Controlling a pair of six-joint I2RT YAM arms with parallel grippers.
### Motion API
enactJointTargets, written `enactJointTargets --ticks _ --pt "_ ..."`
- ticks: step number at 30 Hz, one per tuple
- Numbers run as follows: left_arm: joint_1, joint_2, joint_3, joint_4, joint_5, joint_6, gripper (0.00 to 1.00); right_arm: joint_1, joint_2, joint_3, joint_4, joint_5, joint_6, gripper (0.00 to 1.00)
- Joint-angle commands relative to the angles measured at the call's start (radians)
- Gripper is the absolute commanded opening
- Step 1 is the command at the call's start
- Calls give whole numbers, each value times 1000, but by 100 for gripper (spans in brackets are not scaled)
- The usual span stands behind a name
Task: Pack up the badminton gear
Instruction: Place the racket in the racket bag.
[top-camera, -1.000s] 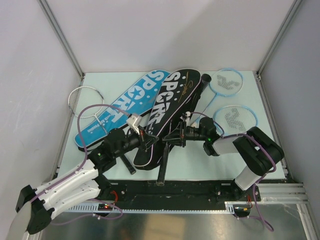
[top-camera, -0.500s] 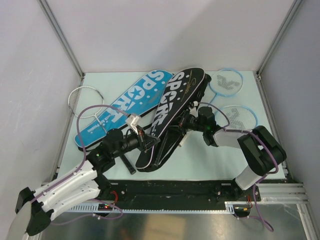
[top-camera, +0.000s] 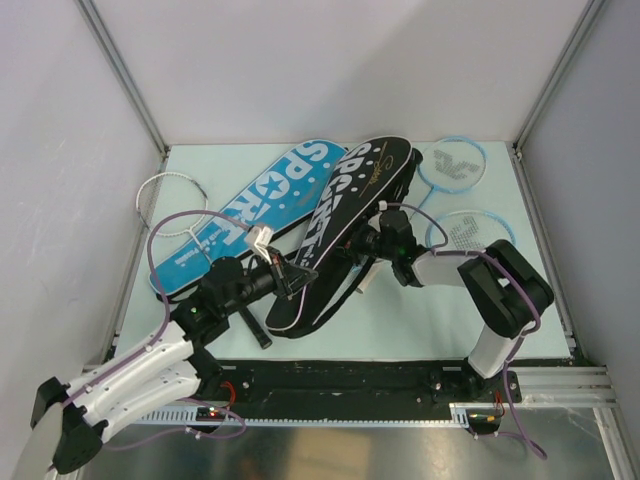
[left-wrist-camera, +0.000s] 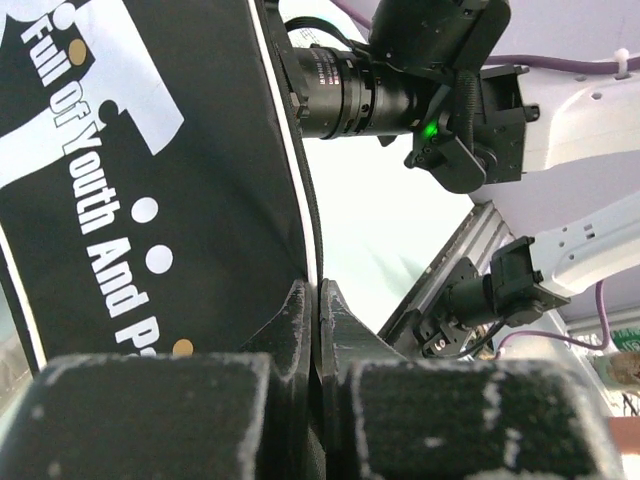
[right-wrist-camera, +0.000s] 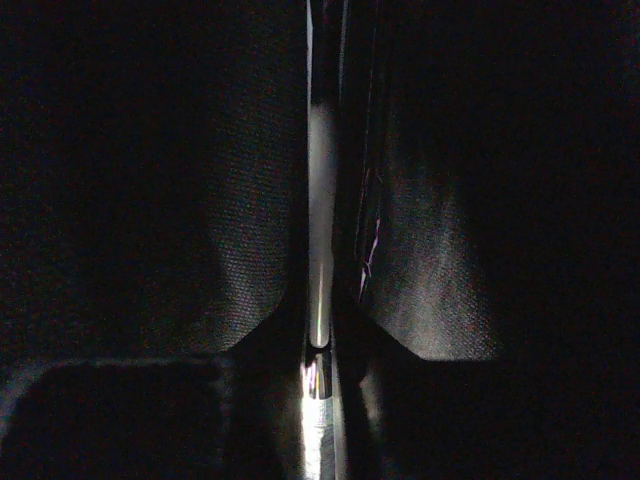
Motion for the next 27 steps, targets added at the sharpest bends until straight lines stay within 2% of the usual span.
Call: enactJointTargets --ticks 1,7,12,15,18,23,27 --pt "-9 1 33 62 24 -60 0 -13 -5 107 -44 201 -69 16" --pt "-6 65 71 -5 -105 -56 0 25 -185 164 -423 265 -307 54" --pt "-3 85 108 -39 -183 -54 0 48 -346 164 -657 286 -469 70" --pt "-2 102 143 -70 -237 -30 0 79 -440 164 -759 372 -548 79" --pt "-2 118 152 -88 -247 -13 0 80 -527 154 -822 424 -546 84" --pt "-2 119 143 -91 -247 -21 0 45 -615 91 -798 417 -480 84" --pt "-2 128 159 -95 -280 -44 0 110 -659 55 -696 354 -614 79"
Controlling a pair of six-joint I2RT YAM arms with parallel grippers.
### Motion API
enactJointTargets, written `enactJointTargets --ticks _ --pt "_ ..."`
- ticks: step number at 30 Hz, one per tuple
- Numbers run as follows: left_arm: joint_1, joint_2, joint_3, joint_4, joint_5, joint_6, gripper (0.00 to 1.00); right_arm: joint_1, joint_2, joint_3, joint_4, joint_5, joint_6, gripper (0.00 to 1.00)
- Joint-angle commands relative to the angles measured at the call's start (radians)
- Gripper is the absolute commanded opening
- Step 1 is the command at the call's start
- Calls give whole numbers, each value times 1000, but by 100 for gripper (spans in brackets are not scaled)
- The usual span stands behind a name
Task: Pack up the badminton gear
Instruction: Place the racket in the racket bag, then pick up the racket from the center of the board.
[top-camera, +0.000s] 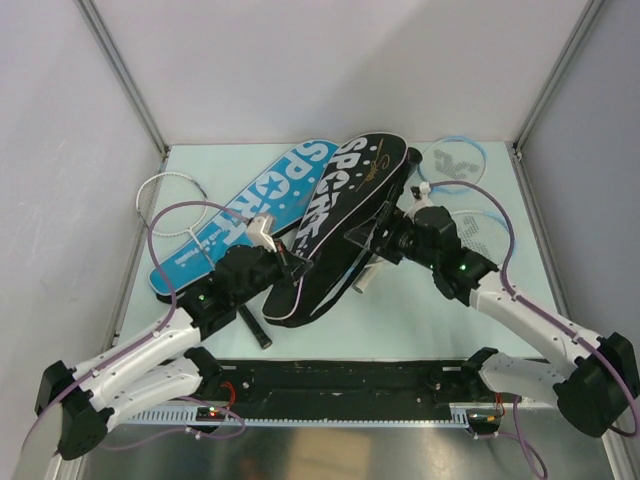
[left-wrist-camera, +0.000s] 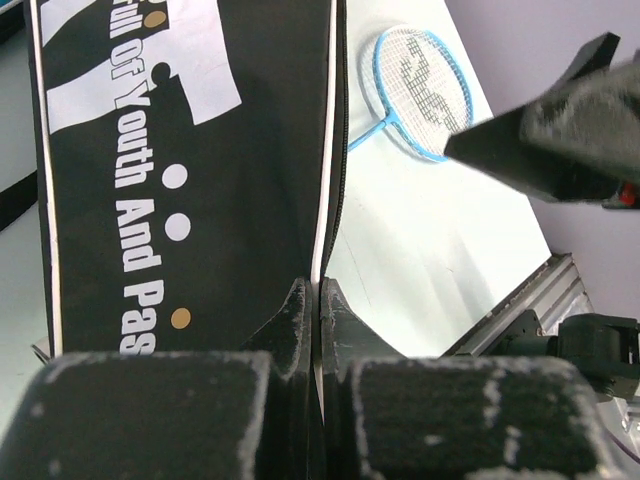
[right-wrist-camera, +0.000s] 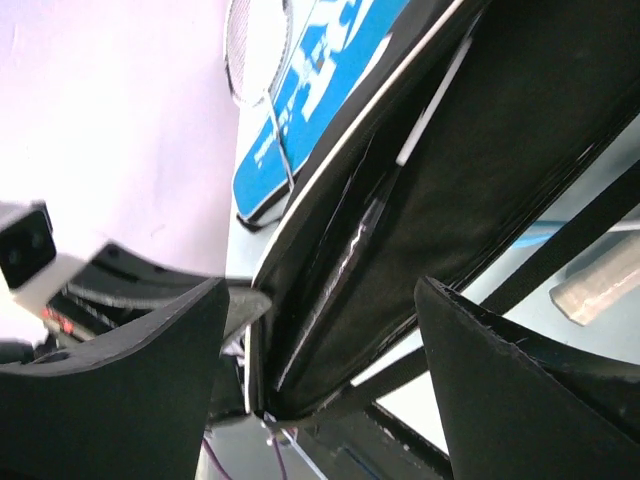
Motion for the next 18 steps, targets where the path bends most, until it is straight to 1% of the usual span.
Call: enactJointTargets --ticks 1,3,4,5,6,8,10,14,15,18 --pt "1 6 65 19 -64 -14 0 95 -55 -33 78 -2 -182 79" --pt "2 10 94 -9 -78 -26 0 202 -88 -47 67 122 -302 78" --pt "1 12 108 -22 -86 -32 0 277 -109 -61 76 210 -358 78" --pt "2 13 130 -38 -97 -34 0 364 -130 -95 126 281 -427 77" --pt "2 15 147 -52 -108 -33 0 424 -145 -130 167 369 -481 77" --pt "3 20 183 -75 -119 -29 0 524 -162 -209 257 468 -531 77" --pt "5 27 216 -88 -122 -18 0 581 -164 -285 345 512 -539 76" --pt "8 50 279 -117 -126 13 0 727 -98 -383 540 644 -580 75" --pt "8 55 291 -123 -123 17 0 772 -54 -388 597 691 -602 75" --pt "9 57 310 -129 -113 23 0 853 88 -374 733 778 -659 75"
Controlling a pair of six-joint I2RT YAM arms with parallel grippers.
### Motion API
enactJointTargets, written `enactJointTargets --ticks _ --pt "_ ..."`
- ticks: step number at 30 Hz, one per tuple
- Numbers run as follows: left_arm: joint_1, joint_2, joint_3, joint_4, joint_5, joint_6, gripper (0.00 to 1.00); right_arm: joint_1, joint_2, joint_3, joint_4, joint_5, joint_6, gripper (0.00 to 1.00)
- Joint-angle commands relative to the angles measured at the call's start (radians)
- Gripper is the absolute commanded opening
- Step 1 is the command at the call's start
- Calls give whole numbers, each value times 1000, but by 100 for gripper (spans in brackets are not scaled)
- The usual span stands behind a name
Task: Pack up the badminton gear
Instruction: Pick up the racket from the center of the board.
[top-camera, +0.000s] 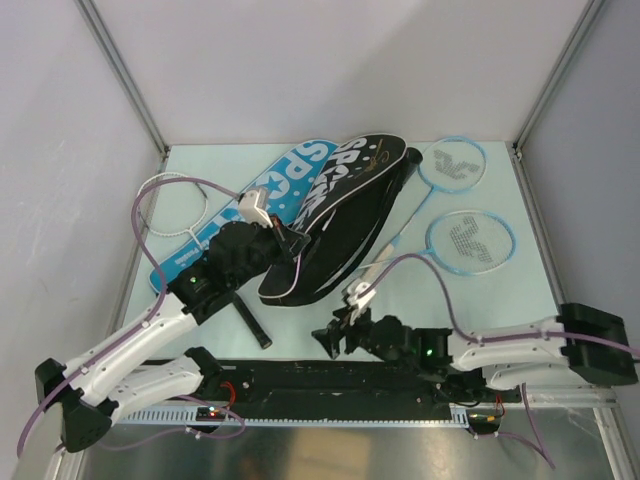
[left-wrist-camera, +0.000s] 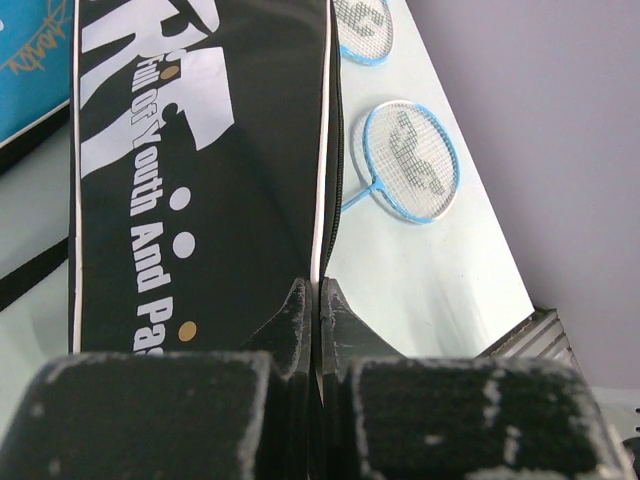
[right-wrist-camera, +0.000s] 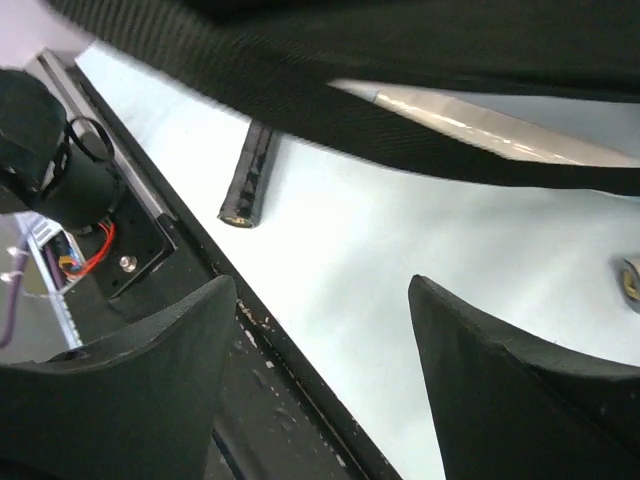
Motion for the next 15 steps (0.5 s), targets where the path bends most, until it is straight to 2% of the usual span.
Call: enactJointTargets --ticks 1,4,8,15 --pt "6 -4 66 25 -11 25 0 111 196 32 336 227 -121 75" --pt "7 -10 69 24 -10 35 0 155 386 108 422 279 -153 76" --pt "10 -18 69 14 -7 52 0 165 588 248 485 254 -196 76" --pt "12 -37 104 -51 -26 173 0 132 778 378 540 252 -165 75"
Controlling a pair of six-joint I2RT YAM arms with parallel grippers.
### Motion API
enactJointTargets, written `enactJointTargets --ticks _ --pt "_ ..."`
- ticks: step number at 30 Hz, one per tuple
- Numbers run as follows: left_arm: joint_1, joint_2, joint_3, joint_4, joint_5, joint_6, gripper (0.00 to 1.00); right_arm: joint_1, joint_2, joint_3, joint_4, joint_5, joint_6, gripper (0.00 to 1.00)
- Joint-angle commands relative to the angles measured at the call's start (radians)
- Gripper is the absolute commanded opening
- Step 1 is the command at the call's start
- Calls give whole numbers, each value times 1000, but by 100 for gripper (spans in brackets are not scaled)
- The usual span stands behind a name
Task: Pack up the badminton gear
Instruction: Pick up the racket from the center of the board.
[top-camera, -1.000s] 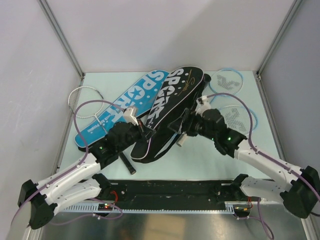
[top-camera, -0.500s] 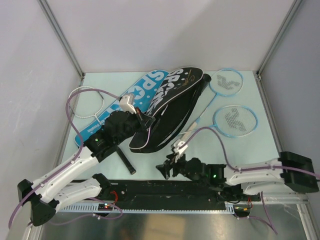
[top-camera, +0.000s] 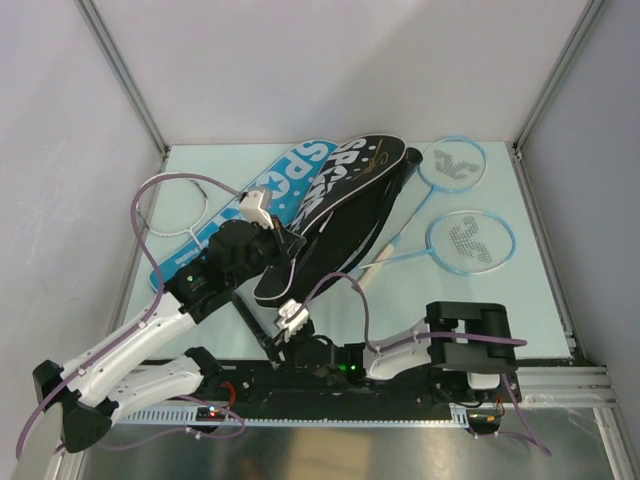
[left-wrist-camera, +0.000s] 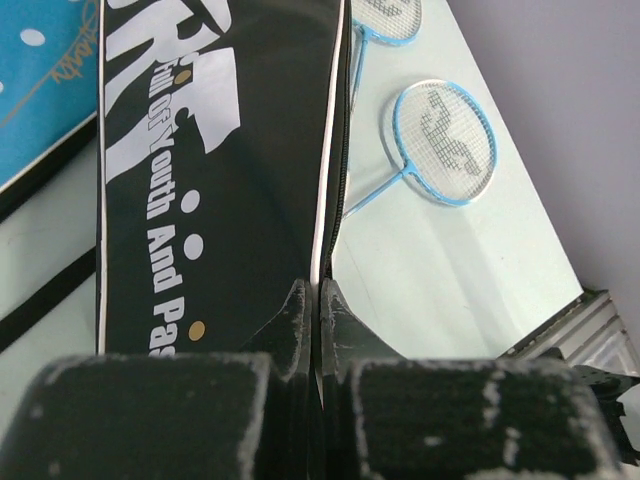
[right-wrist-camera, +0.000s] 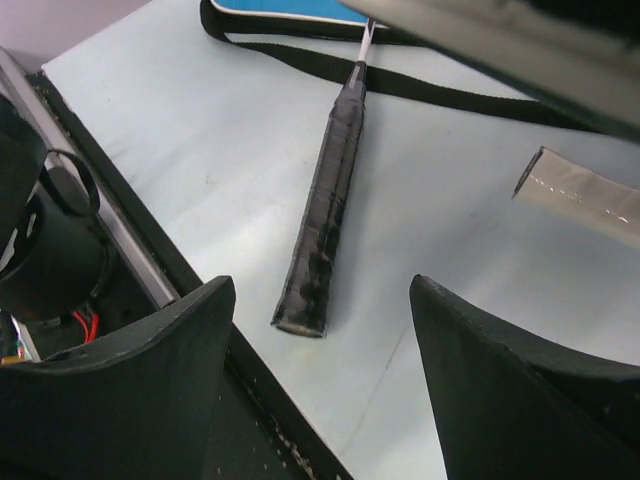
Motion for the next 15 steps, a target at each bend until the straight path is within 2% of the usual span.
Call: enactJointTargets --ticks 1,9,15 --pt "9 -42 77 14 -19 105 0 -29 73 64 114 29 2 75" --pt "9 -42 90 -5 8 156 0 -39 216 174 57 -41 0 72" --pt "9 -40 85 -6 5 162 0 -35 327 312 -115 -2 20 70"
